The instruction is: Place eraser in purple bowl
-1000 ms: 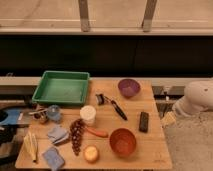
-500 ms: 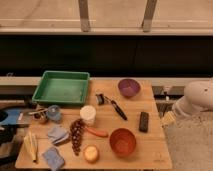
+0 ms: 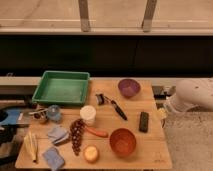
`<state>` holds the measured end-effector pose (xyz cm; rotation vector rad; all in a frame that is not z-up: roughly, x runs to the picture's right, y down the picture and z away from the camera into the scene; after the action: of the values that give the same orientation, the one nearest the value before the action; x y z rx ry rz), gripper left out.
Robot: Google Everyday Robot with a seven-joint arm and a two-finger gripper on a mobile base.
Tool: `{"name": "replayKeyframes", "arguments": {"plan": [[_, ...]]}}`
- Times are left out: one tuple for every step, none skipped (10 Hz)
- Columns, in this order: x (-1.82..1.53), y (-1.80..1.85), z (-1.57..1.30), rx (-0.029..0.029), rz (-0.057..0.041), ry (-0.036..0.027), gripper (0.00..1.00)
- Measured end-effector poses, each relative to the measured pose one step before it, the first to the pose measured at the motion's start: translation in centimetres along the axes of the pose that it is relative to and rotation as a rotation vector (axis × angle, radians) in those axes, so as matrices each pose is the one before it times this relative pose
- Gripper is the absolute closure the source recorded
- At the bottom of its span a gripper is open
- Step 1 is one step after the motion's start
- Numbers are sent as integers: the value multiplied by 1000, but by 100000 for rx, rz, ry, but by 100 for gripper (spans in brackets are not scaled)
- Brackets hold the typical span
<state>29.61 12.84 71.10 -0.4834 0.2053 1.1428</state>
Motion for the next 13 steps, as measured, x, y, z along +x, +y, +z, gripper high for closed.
{"name": "replayKeyframes", "arguments": {"plan": [[-842,678,702,-1062,-1467,-46,26],[-544,321,948,-77,-651,573,26],[-647,239,1268,591,-478,1142,26],[-565,70,1274,1603,-676,1665,26],[-441,53,1386,2551,-313,2054,26],[-231,134,1190,2223,-533,2020,26],[-212,279,1010,1704,-557,2214,26],[-137,223,684,1234,-298,1659,26],[-104,307,887,1048,-404,2128,26],[-179,285,862,982,-381,1953,26],[-112,82,614,651,157,1359,26],[21,-110,848,375,700,2111,26],[-24,-140,845,-450,800,1677,26]]}}
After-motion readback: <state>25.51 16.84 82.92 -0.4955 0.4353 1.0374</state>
